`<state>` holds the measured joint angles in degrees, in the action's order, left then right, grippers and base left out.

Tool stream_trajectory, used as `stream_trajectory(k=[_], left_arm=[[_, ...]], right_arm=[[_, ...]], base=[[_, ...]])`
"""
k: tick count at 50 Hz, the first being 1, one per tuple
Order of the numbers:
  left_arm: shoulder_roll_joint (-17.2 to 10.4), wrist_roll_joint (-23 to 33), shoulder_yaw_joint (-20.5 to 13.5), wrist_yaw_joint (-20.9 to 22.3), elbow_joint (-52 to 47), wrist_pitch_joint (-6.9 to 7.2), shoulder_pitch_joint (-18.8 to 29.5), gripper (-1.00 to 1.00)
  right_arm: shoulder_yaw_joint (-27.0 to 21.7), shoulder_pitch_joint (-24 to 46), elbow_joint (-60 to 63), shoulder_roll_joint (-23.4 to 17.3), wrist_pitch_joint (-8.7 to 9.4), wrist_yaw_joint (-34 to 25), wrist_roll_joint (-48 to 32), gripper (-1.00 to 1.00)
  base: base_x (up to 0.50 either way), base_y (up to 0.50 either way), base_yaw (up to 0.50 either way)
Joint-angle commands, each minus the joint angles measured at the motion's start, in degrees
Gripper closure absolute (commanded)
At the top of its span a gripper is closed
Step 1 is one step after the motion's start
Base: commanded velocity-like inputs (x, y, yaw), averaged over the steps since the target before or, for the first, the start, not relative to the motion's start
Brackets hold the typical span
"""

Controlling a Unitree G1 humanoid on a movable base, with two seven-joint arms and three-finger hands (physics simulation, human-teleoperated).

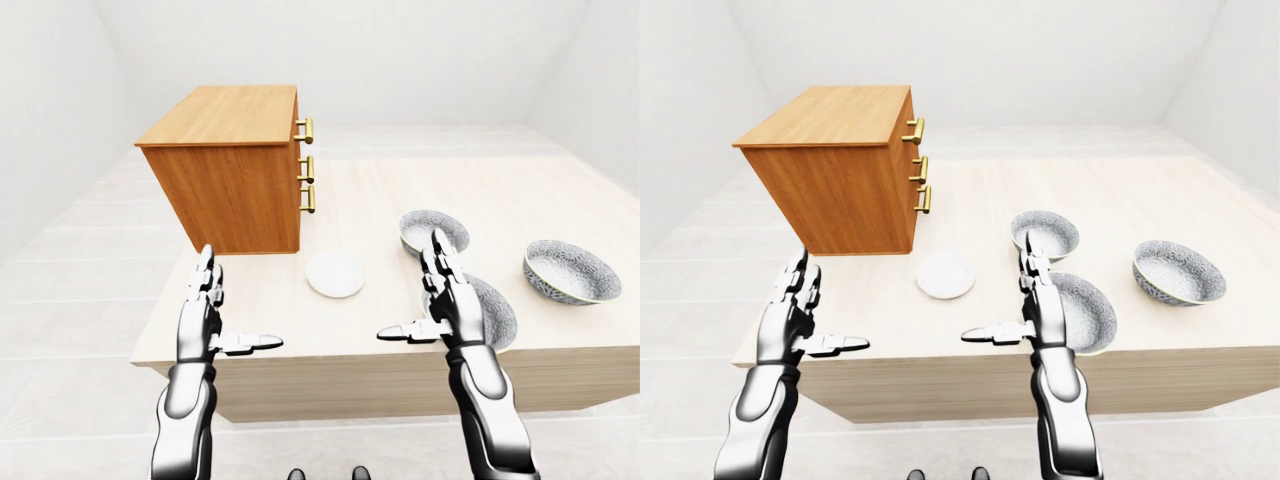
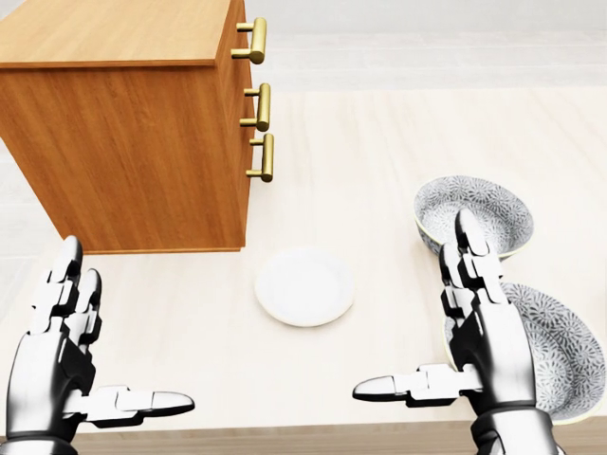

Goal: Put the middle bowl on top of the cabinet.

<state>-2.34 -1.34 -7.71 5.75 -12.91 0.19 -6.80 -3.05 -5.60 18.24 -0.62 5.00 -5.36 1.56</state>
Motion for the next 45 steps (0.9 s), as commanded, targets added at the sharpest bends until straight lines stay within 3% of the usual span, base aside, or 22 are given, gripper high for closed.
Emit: stream_trajectory(k=[1,11,27,45], left_arm=[[0.66,0.97,0.44,0.22,-0.17,-0.53,-0.46,-1.00],[0.67,1.24,0.45,0.10,0.31,-0.68,-0.17,-1.00],[0.62,1.09,-0.05,0.66,-0.84,-0.35,-0.83,-1.00],[0.75,1.29,-0.02,1.07,-1.72,-0.02,-1.38,-1.00]], right_arm=[[-0.64,-0.33,0.14,-0.51,0.00,-0.75,0.67,-1.00],[-1.38,-0.04,0.49,-0.60,0.00,-1.31,2.05,-1.00],[-1.10,-0.06,0.32,-0.51,0.00,-1.01,1.05,-1.00],[-1.14,-0.50,1.57,-0.61,0.00,-1.40,0.87,-1.00]], base=[[0.00,0.00,0.00],[0.00,0.00,0.00],[0.42,0.00,0.00],[0.01,0.00,0.00]])
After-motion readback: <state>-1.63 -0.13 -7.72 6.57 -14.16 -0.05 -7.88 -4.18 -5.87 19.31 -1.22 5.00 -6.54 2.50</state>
